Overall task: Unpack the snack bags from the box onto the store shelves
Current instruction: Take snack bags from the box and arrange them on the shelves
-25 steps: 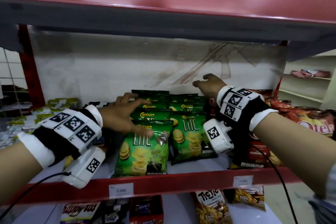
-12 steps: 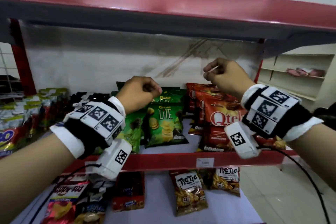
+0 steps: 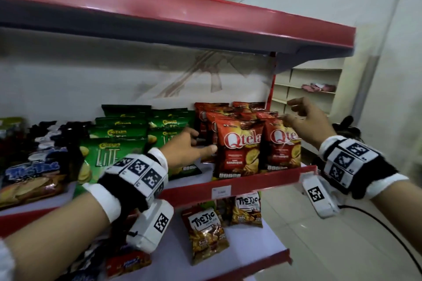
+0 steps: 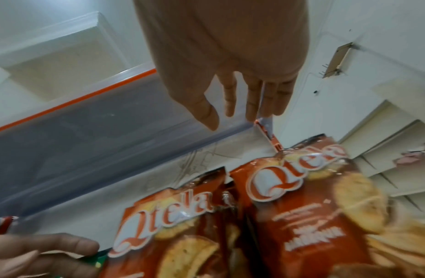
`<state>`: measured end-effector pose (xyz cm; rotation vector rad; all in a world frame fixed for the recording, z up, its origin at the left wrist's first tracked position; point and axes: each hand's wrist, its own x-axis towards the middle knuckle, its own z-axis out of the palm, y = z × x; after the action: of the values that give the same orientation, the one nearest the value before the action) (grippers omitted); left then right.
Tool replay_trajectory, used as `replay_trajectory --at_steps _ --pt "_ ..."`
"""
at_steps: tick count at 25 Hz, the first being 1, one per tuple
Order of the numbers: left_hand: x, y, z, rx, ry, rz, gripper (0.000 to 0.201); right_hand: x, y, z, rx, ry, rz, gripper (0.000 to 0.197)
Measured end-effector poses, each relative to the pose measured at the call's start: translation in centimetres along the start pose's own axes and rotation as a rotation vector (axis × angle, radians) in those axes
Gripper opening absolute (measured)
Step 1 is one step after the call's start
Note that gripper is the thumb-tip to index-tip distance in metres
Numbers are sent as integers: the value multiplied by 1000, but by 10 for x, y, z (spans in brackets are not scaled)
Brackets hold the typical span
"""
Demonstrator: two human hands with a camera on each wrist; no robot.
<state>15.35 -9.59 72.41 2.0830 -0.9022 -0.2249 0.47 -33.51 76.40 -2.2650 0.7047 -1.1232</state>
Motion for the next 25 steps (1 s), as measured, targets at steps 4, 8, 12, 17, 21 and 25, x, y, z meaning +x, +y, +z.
replay_trajectory --at_steps 4,8,12,17,21,25 --pt "5 4 33 37 -98 -1 113 11 43 -7 91 -33 214 70" --pt "23 18 57 -108 -14 -34 120 26 76 0 491 -247 437 91" --pt "38 27 88 -280 112 -15 109 30 85 9 715 -439 441 84" --pt "49 35 104 -303 264 -77 119 54 101 25 719 -537 337 75" --pt "44 36 87 -394 342 -95 109 78 101 11 598 -508 419 80" --pt "51 38 97 -443 420 -33 98 88 99 20 763 -733 423 67"
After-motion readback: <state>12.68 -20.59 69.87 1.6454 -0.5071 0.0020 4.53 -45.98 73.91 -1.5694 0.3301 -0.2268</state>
